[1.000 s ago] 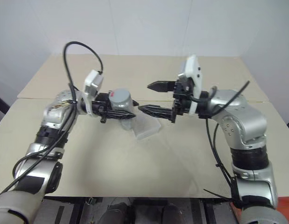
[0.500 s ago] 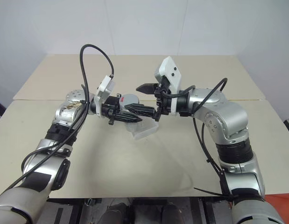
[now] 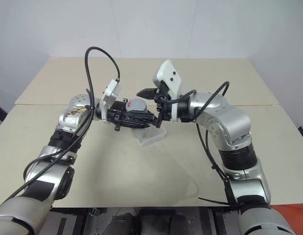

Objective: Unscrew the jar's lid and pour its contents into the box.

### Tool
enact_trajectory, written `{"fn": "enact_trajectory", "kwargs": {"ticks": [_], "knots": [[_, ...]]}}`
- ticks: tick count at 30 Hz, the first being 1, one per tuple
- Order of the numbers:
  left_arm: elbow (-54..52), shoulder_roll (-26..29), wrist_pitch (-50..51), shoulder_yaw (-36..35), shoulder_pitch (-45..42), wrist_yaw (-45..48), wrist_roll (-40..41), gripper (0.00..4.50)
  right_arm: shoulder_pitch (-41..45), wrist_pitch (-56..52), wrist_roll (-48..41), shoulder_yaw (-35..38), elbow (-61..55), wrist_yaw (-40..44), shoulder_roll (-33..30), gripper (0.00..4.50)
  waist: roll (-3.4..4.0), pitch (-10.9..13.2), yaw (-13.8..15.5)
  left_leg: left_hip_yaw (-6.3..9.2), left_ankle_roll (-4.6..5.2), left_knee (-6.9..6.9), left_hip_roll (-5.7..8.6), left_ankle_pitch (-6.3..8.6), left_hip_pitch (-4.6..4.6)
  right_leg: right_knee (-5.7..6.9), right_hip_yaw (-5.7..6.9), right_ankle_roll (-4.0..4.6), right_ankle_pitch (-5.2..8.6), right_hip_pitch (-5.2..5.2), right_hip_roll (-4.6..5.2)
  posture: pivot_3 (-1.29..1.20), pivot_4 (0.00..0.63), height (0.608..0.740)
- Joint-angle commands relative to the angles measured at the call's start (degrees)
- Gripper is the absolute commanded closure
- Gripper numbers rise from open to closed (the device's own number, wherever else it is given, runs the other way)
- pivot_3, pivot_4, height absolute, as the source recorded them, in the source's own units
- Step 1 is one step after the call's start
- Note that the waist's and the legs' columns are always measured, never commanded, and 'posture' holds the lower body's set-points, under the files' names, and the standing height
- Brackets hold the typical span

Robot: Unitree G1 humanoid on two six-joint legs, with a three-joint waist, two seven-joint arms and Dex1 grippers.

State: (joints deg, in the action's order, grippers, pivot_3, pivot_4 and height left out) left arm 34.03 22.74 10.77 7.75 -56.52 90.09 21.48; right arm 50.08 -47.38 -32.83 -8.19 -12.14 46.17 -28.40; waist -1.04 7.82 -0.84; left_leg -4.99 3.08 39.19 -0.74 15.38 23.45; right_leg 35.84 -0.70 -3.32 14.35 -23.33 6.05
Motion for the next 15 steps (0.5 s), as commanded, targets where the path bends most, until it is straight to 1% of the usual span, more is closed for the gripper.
{"fn": "enact_trajectory", "kwargs": {"ticks": [1,2,3,4,6,7,12,15], "knots": [[-3.0,0.3,0.2,-1.5,-0.1,-0.8,0.5,2.56,1.4,1.6,0.1,1.1,-0.6,0.9,0.3,0.00,0.00,0.0,0.0,0.00,0.00,0.00,0.00,0.00,0.00,0.00,0.01,0.00,0.00,0.00,0.00,0.00,0.150,0.740],[-3.4,0.5,0.5,-1.6,0.4,-0.9,0.6,2.56,1.5,1.8,0.2,1.0,-0.3,1.0,0.4,0.36,0.00,0.0,0.0,0.00,0.00,0.00,0.00,0.00,0.00,0.00,0.02,0.00,0.00,0.00,0.01,0.00,0.150,0.740],[-3.8,0.7,0.6,-1.7,0.8,-0.9,0.7,2.56,1.5,2.2,0.3,1.0,-0.1,1.1,0.6,0.56,0.00,0.0,0.0,0.00,0.00,0.00,0.00,0.00,-0.01,0.00,0.03,0.00,0.00,0.00,0.01,0.00,0.150,0.740],[-4.1,0.9,0.7,-1.7,1.0,-1.0,0.7,2.56,1.5,2.4,0.4,1.1,0.0,1.2,0.8,0.85,0.00,0.0,0.0,0.00,0.00,0.00,0.00,0.00,-0.01,0.01,0.04,0.00,0.00,0.00,0.01,0.00,0.150,0.740],[-4.6,1.2,1.0,-1.8,1.4,-1.2,0.7,2.56,1.5,2.9,0.3,1.5,0.4,1.7,1.3,1.54,0.00,0.0,-0.1,-0.01,0.00,0.00,-0.01,0.00,-0.03,0.02,0.04,0.00,0.00,0.00,0.01,0.00,0.150,0.740],[-4.9,1.3,1.3,-1.9,1.6,-1.2,0.7,2.56,1.6,3.3,0.3,1.6,0.6,1.8,1.6,1.73,0.01,0.0,-0.1,-0.01,0.00,0.00,0.00,0.00,-0.04,0.03,0.04,0.00,0.00,0.00,0.01,0.00,0.150,0.740],[-6.4,1.7,2.0,-2.0,2.7,-1.3,0.8,2.56,1.7,5.1,-0.3,2.4,1.5,3.5,2.3,1.73,0.01,0.0,-0.1,-0.01,0.00,0.00,0.00,0.00,-0.05,0.04,0.07,0.00,0.00,0.01,0.02,0.00,0.150,0.740],[-8.0,2.1,2.4,-1.7,3.1,0.2,1.1,2.56,2.2,9.4,-2.0,2.0,5.3,12.3,2.2,1.73,0.01,0.0,-0.1,-0.01,0.00,0.01,0.00,0.00,-0.05,0.04,0.08,0.00,0.00,0.01,0.02,0.00,0.150,0.740]]}}
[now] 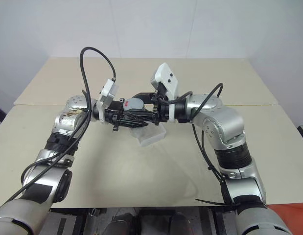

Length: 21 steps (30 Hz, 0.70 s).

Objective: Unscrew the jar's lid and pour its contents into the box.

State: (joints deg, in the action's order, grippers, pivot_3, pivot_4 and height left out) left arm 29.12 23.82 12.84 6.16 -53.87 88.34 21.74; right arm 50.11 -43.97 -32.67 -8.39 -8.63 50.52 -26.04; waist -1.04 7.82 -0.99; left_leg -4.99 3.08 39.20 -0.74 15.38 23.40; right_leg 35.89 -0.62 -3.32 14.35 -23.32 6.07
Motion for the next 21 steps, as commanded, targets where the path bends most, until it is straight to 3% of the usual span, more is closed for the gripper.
{"fn": "enact_trajectory", "kwargs": {"ticks": [1,4,8,15,21], "knots": [[-3.7,1.1,0.3,-0.1,0.6,2.4,0.9,2.56,2.6,8.2,-2.0,1.3,3.8,12.3,-0.4,1.73,0.00,0.0,0.0,0.00,0.00,0.00,0.01,0.00,-0.01,0.00,0.00,0.00,0.00,0.02,0.00,0.00,0.150,0.740],[-7.0,2.1,2.0,-0.4,1.5,2.5,1.8,2.56,4.7,17.1,-0.5,-2.2,12.0,29.0,-0.8,1.73,0.01,0.0,-0.1,-0.02,0.00,0.01,0.04,0.00,-0.03,-0.02,0.00,0.00,0.00,0.03,0.01,0.00,0.150,0.740],[-11.1,3.6,4.0,-1.4,3.7,1.8,3.0,2.56,10.1,25.9,1.6,-4.8,24.7,40.4,2.4,1.73,0.01,0.0,-0.8,-0.04,0.00,0.01,0.04,0.00,-0.14,0.00,0.00,0.00,0.00,0.06,-0.01,0.00,0.150,0.740],[-16.5,5.0,6.1,-1.9,6.9,-0.7,4.3,2.56,18.7,39.0,3.0,-11.1,44.2,42.0,7.7,1.73,0.04,0.0,-2.0,0.01,-0.05,0.01,-0.02,-0.03,-0.26,0.20,0.05,0.00,0.00,0.04,0.01,0.00,0.150,0.740],[-17.8,5.5,7.1,-2.5,7.9,-1.9,4.5,2.56,20.9,41.1,3.8,-10.3,48.2,42.0,8.7,1.73,0.05,0.0,-1.5,0.03,-0.06,0.01,0.00,-0.03,-0.23,0.26,0.30,0.01,0.00,0.03,0.17,0.00,0.150,0.740]]}}
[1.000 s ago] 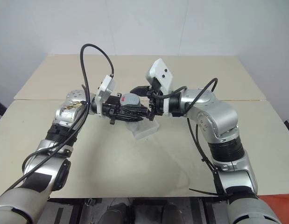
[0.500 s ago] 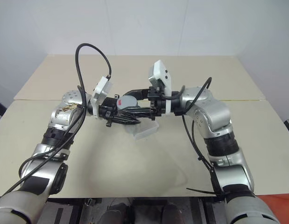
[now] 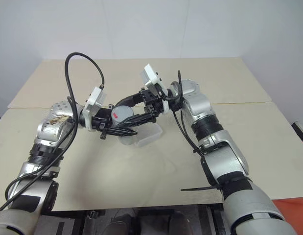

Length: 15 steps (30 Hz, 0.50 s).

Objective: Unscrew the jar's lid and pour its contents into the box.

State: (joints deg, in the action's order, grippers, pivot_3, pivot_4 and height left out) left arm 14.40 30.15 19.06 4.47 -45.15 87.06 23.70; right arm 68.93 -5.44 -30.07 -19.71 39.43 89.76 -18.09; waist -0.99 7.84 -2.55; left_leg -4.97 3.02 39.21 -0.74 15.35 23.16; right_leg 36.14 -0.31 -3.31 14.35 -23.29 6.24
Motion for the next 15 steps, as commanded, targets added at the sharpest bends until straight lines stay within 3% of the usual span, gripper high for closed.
{"fn": "enact_trajectory", "kwargs": {"ticks": [1,6,15], "knots": [[-2.9,-0.7,0.9,-0.9,-0.8,-0.8,2.4,2.56,2.5,0.9,1.9,1.8,0.5,2.5,0.7,1.38,0.00,0.0,0.1,0.00,0.00,0.00,0.00,0.00,0.00,0.00,0.05,0.00,0.00,0.00,0.01,0.00,0.150,0.740],[-0.1,0.1,0.2,-1.9,-1.4,-1.9,1.7,2.56,0.7,-3.7,3.0,6.1,-4.1,-2.3,-1.0,0.03,0.00,0.0,0.1,0.00,-0.01,0.00,-0.02,0.00,0.00,0.01,0.20,0.01,-0.01,0.00,0.04,0.00,0.150,0.740],[7.8,-0.2,-3.2,-2.3,-4.5,-3.6,-0.1,2.56,-10.1,-20.2,1.5,12.8,-29.2,-17.5,-6.6,0.03,0.00,0.0,0.2,0.01,-0.01,0.00,0.03,-0.01,0.04,0.03,0.47,0.02,-0.01,-0.01,0.23,0.00,0.150,0.740]]}}
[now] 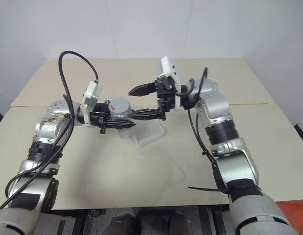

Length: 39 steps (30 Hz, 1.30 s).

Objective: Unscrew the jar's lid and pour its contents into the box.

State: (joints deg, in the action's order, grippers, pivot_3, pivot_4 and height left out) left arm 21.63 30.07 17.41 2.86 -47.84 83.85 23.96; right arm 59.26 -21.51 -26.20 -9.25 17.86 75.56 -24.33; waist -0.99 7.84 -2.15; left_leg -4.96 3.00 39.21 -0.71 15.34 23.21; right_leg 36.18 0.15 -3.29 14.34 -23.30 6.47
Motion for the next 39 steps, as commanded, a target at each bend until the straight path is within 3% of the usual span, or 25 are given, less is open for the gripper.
{"fn": "enact_trajectory", "kwargs": {"ticks": [1,7,13,23,39], "knots": [[1.4,-0.3,-2.1,-0.6,-2.1,-0.8,-0.8,2.56,-1.5,-5.9,-2.8,2.7,-10.4,-4.7,-0.4,0.03,0.00,0.0,-0.2,-0.03,0.00,0.00,0.00,0.00,0.00,0.00,0.00,0.00,0.00,-0.03,0.00,0.00,0.150,0.740],[3.6,-1.7,-3.8,-1.2,-3.6,-2.9,-1.4,2.56,-5.4,-14.6,0.2,1.4,-21.7,-21.1,4.0,0.03,0.00,0.0,-0.2,-0.01,0.00,-0.01,-0.03,0.00,0.00,0.02,0.17,0.02,-0.01,-0.04,0.02,0.00,0.150,0.740],[2.4,-1.7,-3.5,-1.1,-3.1,-2.9,-1.2,2.56,-4.8,-15.6,2.3,0.5,-20.7,-26.2,6.8,0.03,0.00,0.0,0.0,0.00,0.00,-0.01,0.01,0.00,0.02,0.01,0.26,0.05,-0.03,-0.04,0.05,0.00,0.150,0.740],[1.2,-1.0,-3.0,-1.6,-2.3,-3.2,-0.9,2.56,-2.8,-14.0,4.0,0.4,-15.5,-27.1,8.1,0.03,0.00,0.0,-0.2,0.02,0.00,-0.01,0.00,0.00,0.01,0.00,0.36,0.05,-0.03,-0.03,0.04,0.00,0.150,0.740],[-1.0,0.7,-2.2,-1.9,-0.3,-2.9,-0.1,2.56,-2.9,-12.3,2.9,5.0,-10.1,-23.7,0.9,0.03,0.00,0.0,-0.3,0.03,0.00,-0.01,-0.01,0.00,0.02,0.00,0.39,0.05,-0.03,-0.02,0.04,0.00,0.150,0.740]]}}
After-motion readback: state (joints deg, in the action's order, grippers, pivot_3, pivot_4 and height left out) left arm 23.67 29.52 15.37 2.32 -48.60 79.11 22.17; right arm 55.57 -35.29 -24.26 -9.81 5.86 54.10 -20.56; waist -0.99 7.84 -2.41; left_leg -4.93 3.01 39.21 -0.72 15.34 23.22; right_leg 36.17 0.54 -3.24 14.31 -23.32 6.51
